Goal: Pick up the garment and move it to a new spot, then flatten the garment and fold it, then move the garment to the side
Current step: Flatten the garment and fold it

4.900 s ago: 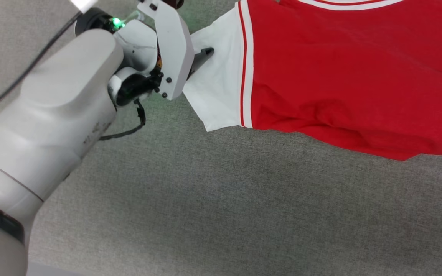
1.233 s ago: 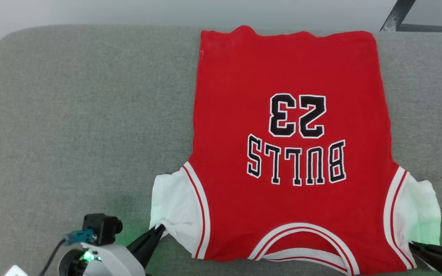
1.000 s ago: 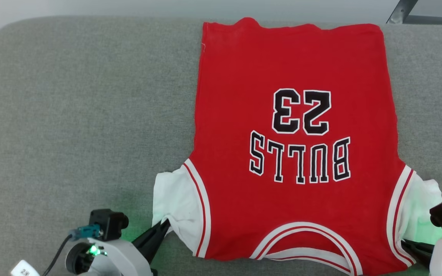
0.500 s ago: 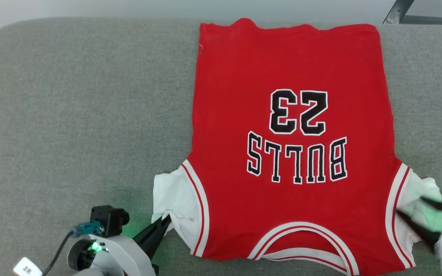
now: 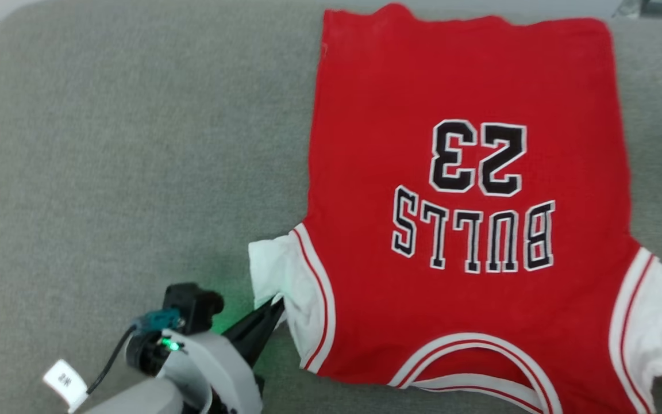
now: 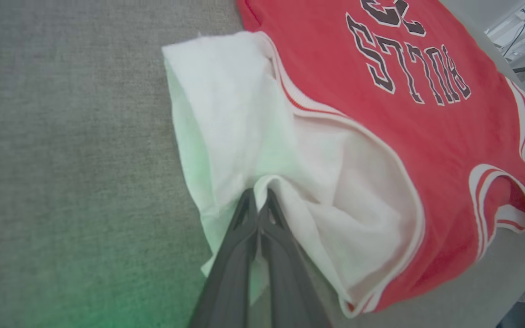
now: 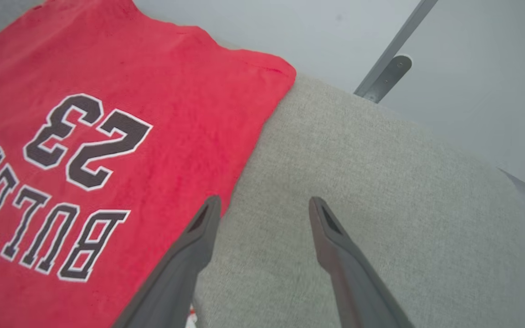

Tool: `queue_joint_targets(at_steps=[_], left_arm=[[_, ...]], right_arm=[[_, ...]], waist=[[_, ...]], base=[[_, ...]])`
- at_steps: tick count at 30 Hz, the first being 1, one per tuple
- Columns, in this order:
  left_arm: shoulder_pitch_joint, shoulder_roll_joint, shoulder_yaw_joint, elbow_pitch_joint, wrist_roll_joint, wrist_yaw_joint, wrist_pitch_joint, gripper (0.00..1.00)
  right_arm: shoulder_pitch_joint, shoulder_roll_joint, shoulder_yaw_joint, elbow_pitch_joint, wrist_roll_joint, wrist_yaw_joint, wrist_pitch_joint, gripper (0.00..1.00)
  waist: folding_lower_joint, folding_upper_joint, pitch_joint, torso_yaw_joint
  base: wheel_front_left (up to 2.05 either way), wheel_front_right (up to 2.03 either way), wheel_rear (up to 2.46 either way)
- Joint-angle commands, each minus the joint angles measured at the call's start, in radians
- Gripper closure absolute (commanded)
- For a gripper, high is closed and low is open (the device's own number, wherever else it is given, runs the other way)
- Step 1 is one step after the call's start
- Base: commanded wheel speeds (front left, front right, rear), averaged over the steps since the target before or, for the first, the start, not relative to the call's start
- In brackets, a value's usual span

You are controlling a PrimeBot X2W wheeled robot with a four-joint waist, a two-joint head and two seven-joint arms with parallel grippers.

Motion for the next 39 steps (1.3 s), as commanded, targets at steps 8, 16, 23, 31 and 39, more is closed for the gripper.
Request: queue_joint_targets(at_steps=[8, 16, 23, 31, 39], left_arm=[[-0.124, -0.055, -0.008, -0.012, 0.06, -0.034, 0.027, 1.0], [-0.164, -0.073, -0.014, -0.037, 0.096, -0.034, 0.022, 1.0], [-0.166, -0.067, -0.019, -0.079, 0.113, -0.007, 0.02, 1.0], [-0.17, -0.058, -0.011, -0.129, 0.129, 0.016, 0.01, 1.0], [-0.151, -0.039, 0.007, -0.16, 0.126, 0.031, -0.011, 1.0]], right_arm=[[-0.434, 0.048, 0.143, 0.348, -0.093, -0.001, 0.099, 0.0], [-0.666, 0.081, 0.202, 0.633, -0.162, -0.001, 0.092, 0.0], [-0.742, 0.108, 0.263, 0.786, -0.201, -0.001, 0.083, 0.0], [-0.767, 0.129, 0.335, 0.865, -0.181, 0.0, 0.051, 1.0], [-0.743, 0.124, 0.363, 0.912, -0.12, 0.0, -0.035, 1.0]], waist=[[0.0, -0.0001, 0.173, 0.148], [0.0, -0.0001, 0.262, 0.221], [0.0, -0.0001, 0.284, 0.24], [0.0, -0.0001, 0.281, 0.231], [0.0, -0.0001, 0.187, 0.198]], base=[[0.0, 0.0, 0.0], [0.0, 0.0, 0.0], [0.0, 0.0, 0.0], [0.0, 0.0, 0.0], [0.0, 0.0, 0.0]])
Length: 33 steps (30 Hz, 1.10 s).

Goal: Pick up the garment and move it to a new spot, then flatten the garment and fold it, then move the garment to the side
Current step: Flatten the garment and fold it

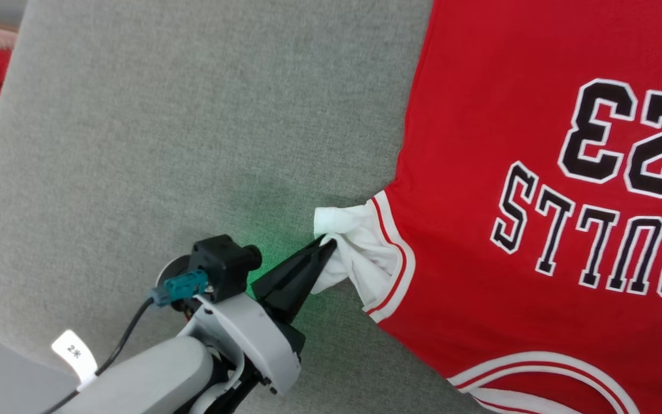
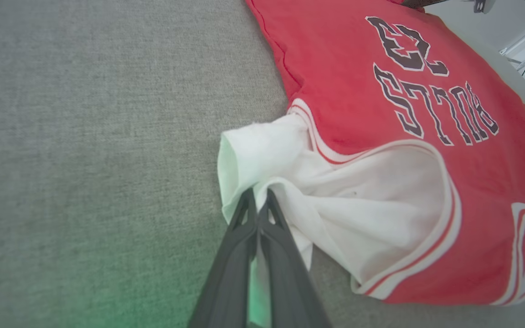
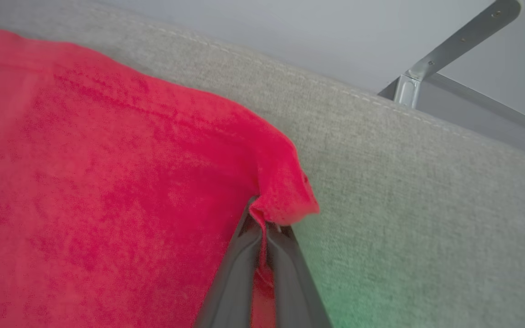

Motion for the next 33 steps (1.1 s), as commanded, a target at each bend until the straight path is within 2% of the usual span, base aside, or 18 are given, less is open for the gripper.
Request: queue_joint_targets(at_steps=[1, 9, 15, 22, 27, 33], left_arm=[[0.017, 0.009, 0.005, -0.006, -0.005, 0.011, -0.005, 1.0], [0.056, 0.042, -0.001, -0.022, -0.015, 0.047, 0.009, 1.0], [0.074, 0.034, -0.012, -0.008, -0.031, 0.047, 0.021, 1.0], [0.095, 0.042, -0.007, 0.017, -0.056, 0.04, 0.017, 1.0], [0.114, 0.053, 0.002, 0.032, -0.073, 0.04, 0.005, 1.0], [0.133, 0.069, 0.005, 0.039, -0.079, 0.053, -0.001, 1.0]], right_arm=[[0.051, 0.0, 0.022, 0.018, 0.016, 0.001, -0.001, 1.0], [0.19, -0.052, 0.12, -0.076, 0.138, 0.001, -0.038, 1.0], [0.375, -0.178, 0.194, -0.259, 0.266, 0.001, -0.017, 1.0], [0.667, -0.298, 0.188, -0.483, 0.394, 0.0, -0.054, 1.0], [0.887, -0.316, 0.138, -0.588, 0.413, 0.0, -0.116, 1.0], [1.108, -0.268, 0.066, -0.687, 0.388, 0.001, -0.125, 1.0]], waist=[[0.0, -0.0001, -0.057, -0.026], [0.0, -0.0001, -0.187, -0.084], [0.0, -0.0001, -0.266, -0.129], [0.0, -0.0001, -0.338, -0.195], [0.0, -0.0001, -0.362, -0.248], [0.0, -0.0001, -0.37, -0.294]], base=[[0.0, 0.0, 0.0], [0.0, 0.0, 0.0], [0.0, 0.0, 0.0], [0.0, 0.0, 0.0], [0.0, 0.0, 0.0], [0.0, 0.0, 0.0]])
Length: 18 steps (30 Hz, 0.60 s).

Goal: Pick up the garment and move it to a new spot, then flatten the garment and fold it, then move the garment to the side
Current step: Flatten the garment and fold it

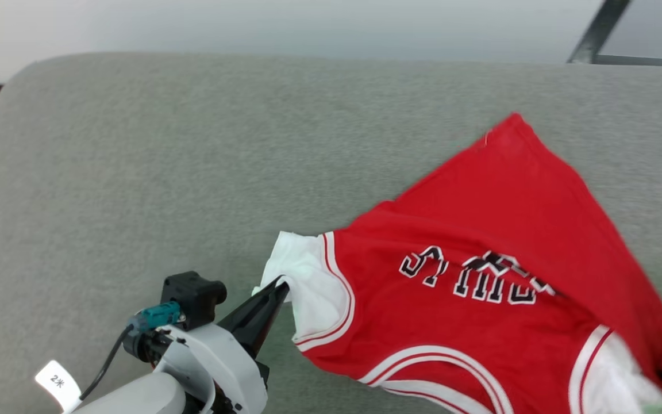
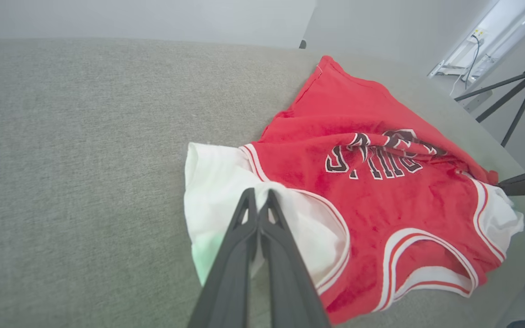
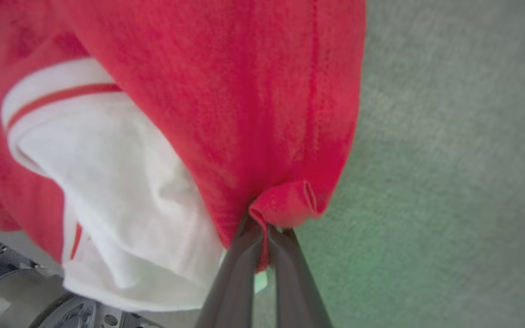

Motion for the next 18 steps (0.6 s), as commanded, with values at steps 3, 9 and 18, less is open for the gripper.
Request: queue_joint_targets(at_steps=[3, 9, 18], left_arm=[[0.017, 0.004, 0.001, -0.003, -0.008, 0.008, -0.005, 1.0], [0.03, 0.011, 0.0, -0.001, -0.014, 0.003, -0.009, 1.0], [0.032, -0.003, -0.009, -0.007, -0.007, 0.0, -0.013, 1.0]], right_arm=[[0.099, 0.039, -0.035, -0.036, -0.031, 0.0, 0.018, 1.0], [0.192, 0.105, -0.145, -0.1, -0.117, 0.0, 0.042, 0.58], [0.141, 0.116, -0.427, -0.281, -0.261, 0.0, 0.062, 0.0]], waist=[[0.0, 0.0, -0.024, -0.045], [0.0, 0.0, -0.035, -0.053], [0.0, 0.0, -0.043, -0.022]], base=[[0.0, 0.0, 0.0], [0.0, 0.0, 0.0], [0.0, 0.0, 0.0]])
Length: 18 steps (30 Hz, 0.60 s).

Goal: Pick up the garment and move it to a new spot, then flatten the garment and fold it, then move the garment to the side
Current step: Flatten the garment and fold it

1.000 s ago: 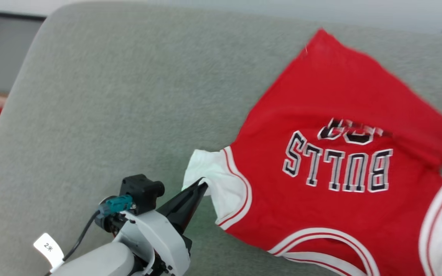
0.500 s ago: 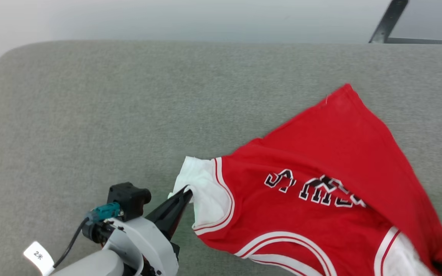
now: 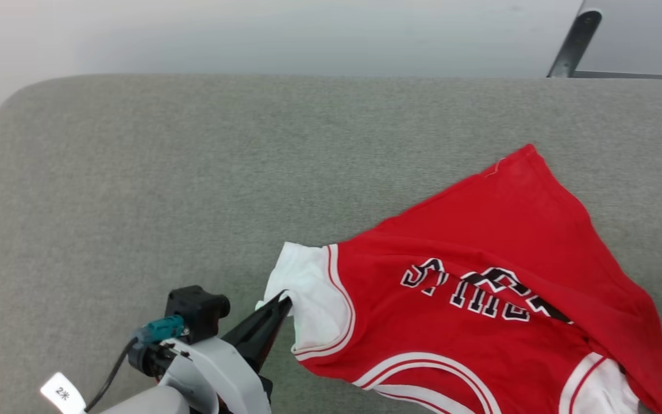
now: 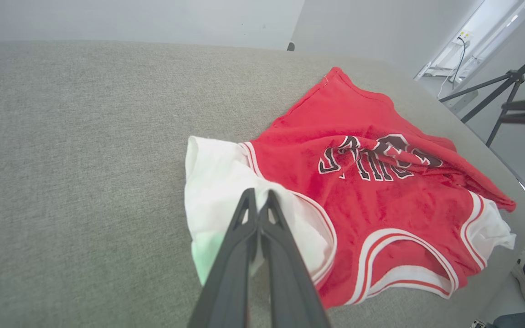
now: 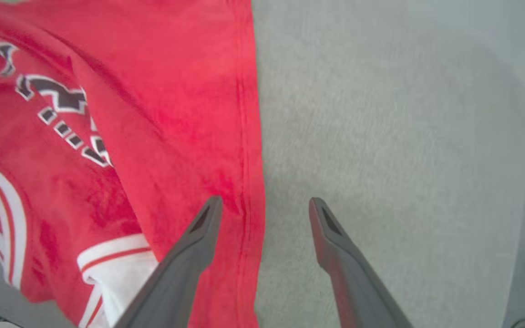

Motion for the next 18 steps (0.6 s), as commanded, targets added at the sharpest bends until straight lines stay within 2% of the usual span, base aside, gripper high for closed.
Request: queue_joint_targets(at_steps=[1, 5, 8, 11, 18], left_arm=[[-0.005, -0.005, -0.002, -0.003, 0.007, -0.005, -0.003, 1.0], [-0.023, -0.019, -0.006, -0.008, 0.024, -0.005, -0.003, 1.0], [-0.04, -0.035, -0.005, -0.01, 0.033, -0.011, -0.006, 1.0], [-0.065, -0.059, -0.01, -0.002, 0.044, -0.021, -0.004, 1.0], [-0.123, -0.105, -0.006, 0.03, 0.069, -0.047, -0.011, 1.0]], right_arm=[[-0.034, -0.004, -0.024, -0.021, -0.01, 0.0, 0.012, 0.0], [-0.156, -0.01, -0.025, -0.07, -0.055, 0.0, 0.053, 0.0], [-0.282, -0.01, 0.053, -0.043, -0.112, 0.0, 0.054, 0.0], [-0.416, 0.021, 0.145, 0.049, -0.128, 0.0, 0.051, 0.0], [-0.691, 0.045, 0.34, 0.324, -0.151, 0.0, 0.027, 0.0]], waist=[[0.0, 0.0, 0.008, 0.017], [0.0, 0.0, 0.041, 0.051], [0.0, 0.0, 0.076, 0.079], [0.0, 0.0, 0.12, 0.116], [0.0, 0.0, 0.228, 0.191]], base=[[0.0, 0.0, 0.0], [0.0, 0.0, 0.0], [0.0, 0.0, 0.0], [0.0, 0.0, 0.0], [0.0, 0.0, 0.0]])
